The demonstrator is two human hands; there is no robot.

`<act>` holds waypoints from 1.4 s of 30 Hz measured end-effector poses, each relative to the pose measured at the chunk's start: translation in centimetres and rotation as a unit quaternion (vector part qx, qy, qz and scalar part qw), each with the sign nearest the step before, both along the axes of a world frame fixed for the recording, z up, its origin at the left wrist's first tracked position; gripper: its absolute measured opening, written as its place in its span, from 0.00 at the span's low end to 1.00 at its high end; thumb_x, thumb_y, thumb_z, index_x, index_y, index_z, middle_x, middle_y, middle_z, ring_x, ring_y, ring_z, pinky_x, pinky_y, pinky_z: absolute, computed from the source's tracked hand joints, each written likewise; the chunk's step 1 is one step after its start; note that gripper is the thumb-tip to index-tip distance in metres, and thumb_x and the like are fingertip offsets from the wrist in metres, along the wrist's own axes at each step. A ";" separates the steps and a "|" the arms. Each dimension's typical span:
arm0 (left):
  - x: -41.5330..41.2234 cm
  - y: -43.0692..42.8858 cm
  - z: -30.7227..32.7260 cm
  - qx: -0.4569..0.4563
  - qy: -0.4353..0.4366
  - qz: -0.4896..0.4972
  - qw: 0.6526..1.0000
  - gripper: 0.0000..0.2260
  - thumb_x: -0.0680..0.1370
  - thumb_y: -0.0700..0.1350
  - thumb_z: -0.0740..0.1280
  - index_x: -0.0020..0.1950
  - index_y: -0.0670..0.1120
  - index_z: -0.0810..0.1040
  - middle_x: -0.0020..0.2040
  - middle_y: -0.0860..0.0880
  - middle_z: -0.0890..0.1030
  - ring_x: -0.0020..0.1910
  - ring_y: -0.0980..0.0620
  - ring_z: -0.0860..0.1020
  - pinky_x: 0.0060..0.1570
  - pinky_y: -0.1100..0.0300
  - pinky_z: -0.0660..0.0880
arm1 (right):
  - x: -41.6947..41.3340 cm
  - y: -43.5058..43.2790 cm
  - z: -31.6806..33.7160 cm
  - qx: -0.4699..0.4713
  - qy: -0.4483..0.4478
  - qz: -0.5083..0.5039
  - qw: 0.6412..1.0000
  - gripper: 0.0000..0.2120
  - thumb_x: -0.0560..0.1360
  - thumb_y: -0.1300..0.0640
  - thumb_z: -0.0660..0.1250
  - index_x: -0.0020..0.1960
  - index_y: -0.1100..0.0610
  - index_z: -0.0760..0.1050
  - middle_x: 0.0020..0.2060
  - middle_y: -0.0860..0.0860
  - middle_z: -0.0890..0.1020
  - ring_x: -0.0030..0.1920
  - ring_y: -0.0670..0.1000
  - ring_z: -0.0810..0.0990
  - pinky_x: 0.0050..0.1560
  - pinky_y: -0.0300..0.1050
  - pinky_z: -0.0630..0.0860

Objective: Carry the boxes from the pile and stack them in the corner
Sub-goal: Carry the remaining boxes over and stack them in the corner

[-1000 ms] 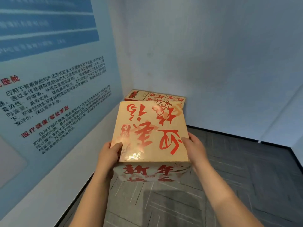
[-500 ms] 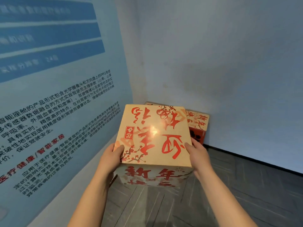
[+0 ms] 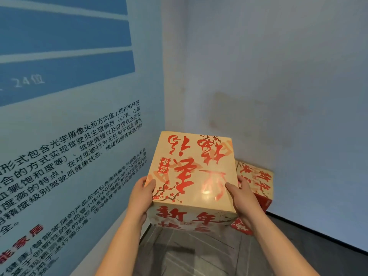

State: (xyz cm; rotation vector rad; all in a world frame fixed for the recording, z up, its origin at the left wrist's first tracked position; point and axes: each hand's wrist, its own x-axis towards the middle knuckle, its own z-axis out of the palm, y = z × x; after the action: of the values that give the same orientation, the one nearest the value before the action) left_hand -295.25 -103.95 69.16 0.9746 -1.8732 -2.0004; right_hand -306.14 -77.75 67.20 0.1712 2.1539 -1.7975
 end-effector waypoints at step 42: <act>-63.6 -22.0 -17.5 -0.230 -0.120 -0.189 0.947 0.06 0.84 0.44 0.62 0.58 0.50 0.77 0.48 0.60 0.82 0.39 0.67 0.79 0.35 0.67 0.71 | -59.7 -22.5 -21.0 -0.035 -0.126 -0.123 0.984 0.21 0.85 0.49 0.64 0.76 0.40 0.66 0.58 0.47 0.86 0.50 0.52 0.89 0.47 0.58 0.87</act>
State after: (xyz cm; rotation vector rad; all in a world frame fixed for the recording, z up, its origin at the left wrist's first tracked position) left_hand -358.86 -125.91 51.62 0.7933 -2.6710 -1.5322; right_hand -365.89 -100.21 46.15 0.6363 1.9589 -1.8617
